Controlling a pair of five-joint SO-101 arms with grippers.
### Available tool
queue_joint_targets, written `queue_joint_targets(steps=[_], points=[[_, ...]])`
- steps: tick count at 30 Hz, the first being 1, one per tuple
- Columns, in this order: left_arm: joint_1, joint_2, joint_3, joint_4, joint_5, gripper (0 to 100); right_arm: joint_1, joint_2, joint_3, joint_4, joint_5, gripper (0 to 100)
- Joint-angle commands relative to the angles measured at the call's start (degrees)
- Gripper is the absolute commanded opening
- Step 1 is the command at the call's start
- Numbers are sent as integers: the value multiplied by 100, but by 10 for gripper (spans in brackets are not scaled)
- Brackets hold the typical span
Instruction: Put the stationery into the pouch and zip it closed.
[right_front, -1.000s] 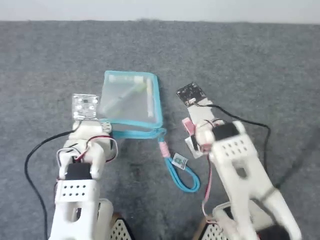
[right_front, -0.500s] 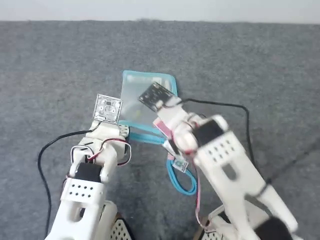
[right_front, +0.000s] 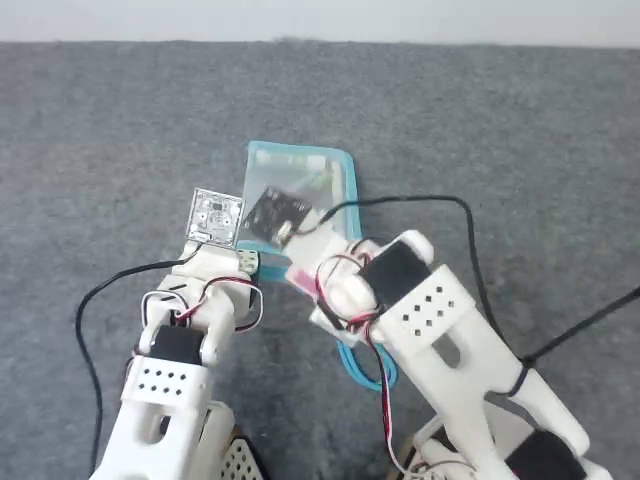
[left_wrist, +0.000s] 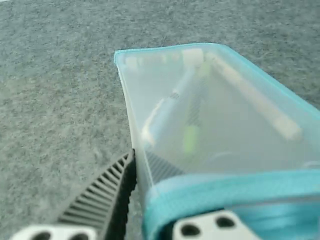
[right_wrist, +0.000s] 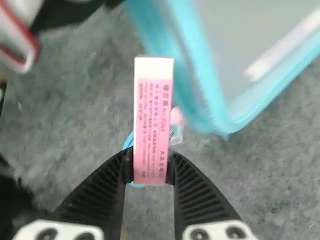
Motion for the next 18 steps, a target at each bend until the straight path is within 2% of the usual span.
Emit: queue_joint_targets(steps=[1,6,10,18], points=[[62,9,-66,-70,88,12,13,-198,62,57,149,6],[62,9,-66,-62,88,12,338,330,-97,-286,-299,6],[62,9,-66,-53,88,12,629,1305,-800,-242,-466,6],[70,9,-48,-53,79,12,1305,3697,-3692,532,-1178,6]])
